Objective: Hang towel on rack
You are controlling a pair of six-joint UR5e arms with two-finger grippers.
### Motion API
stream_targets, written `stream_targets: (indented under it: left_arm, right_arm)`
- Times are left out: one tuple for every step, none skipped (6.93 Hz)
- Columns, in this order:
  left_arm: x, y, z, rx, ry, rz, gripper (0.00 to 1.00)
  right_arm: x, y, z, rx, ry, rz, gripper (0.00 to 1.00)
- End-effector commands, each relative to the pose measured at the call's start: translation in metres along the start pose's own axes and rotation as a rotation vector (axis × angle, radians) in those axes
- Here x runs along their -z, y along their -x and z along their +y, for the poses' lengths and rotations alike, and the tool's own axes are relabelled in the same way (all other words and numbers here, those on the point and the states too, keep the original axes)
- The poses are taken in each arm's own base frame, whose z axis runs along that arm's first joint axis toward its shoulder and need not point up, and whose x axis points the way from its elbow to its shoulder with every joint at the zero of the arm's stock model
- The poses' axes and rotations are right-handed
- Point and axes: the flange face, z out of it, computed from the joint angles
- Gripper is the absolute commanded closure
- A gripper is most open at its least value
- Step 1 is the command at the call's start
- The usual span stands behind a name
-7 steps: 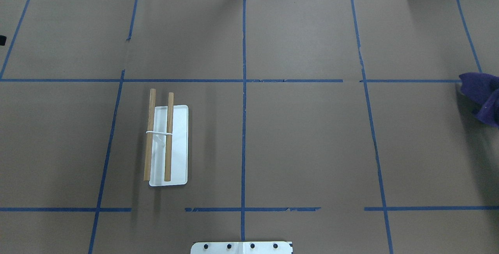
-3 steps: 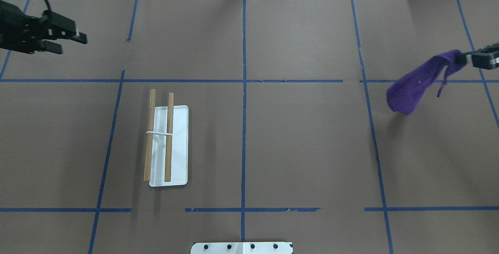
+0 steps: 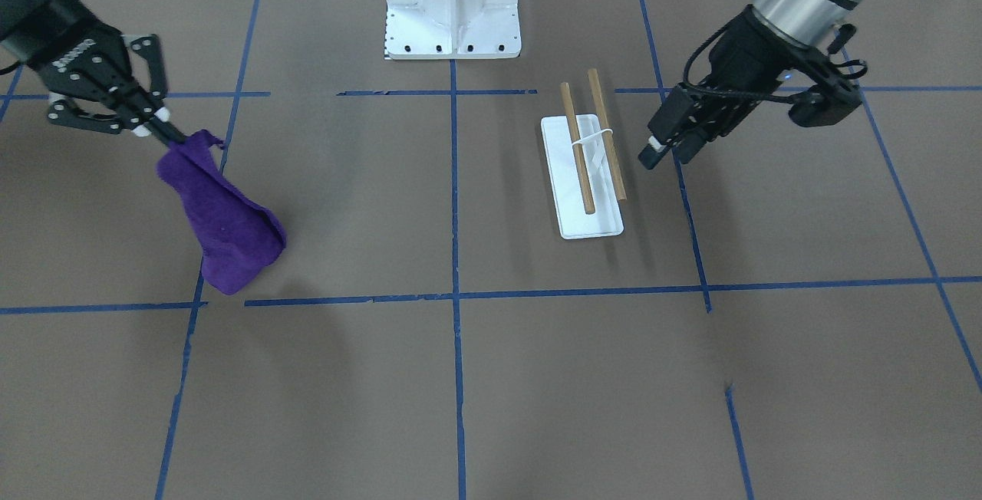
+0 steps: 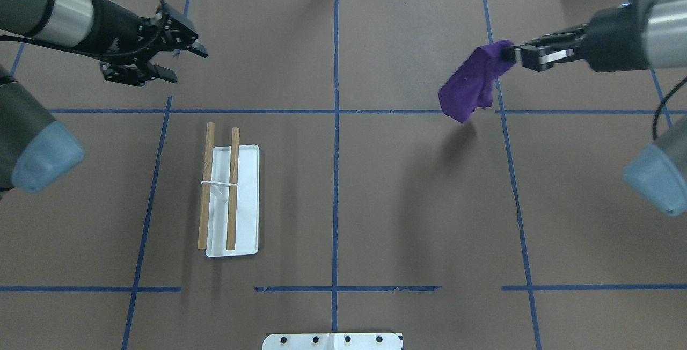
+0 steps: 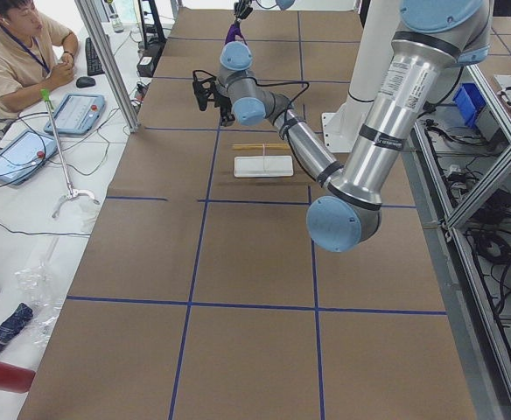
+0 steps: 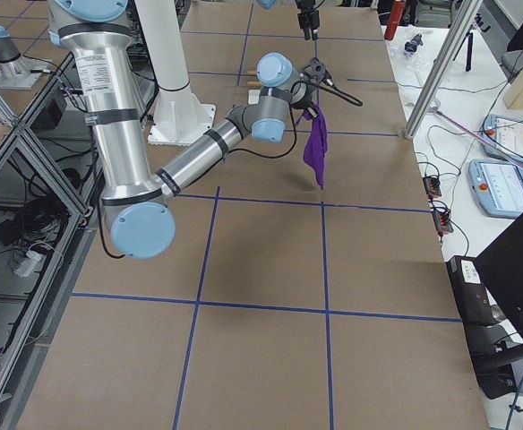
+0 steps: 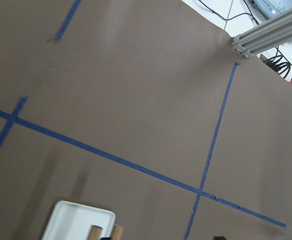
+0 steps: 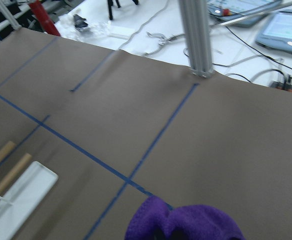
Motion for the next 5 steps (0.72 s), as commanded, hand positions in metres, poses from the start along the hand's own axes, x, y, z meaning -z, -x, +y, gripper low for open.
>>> stream_targets:
  left_arm:
    - [-0.025,-0.046,0.017,0.102,0.021,0.008,0.26]
    - [-0.028,-0.063,0.017,0.120,0.022,0.015,0.26]
    - [-0.027,-0.073,0.020,0.139,0.026,0.021,0.25]
    - [-0.027,-0.075,0.021,0.138,0.028,0.022,0.24]
    - [-0.035,-0.075,0.039,0.126,0.059,0.017,0.23]
  right_arm:
    - [-0.050,0.107,-0.016,0.057,-0.105,-0.083,1.00]
    - [-0.061,0.142,-0.010,0.065,-0.133,-0.113,1.00]
    - [-0.062,0.170,0.002,0.078,-0.164,-0.133,1.00]
    - [-0.060,0.187,0.009,0.079,-0.181,-0.148,1.00]
    - [-0.060,0.192,0.009,0.081,-0.188,-0.152,1.00]
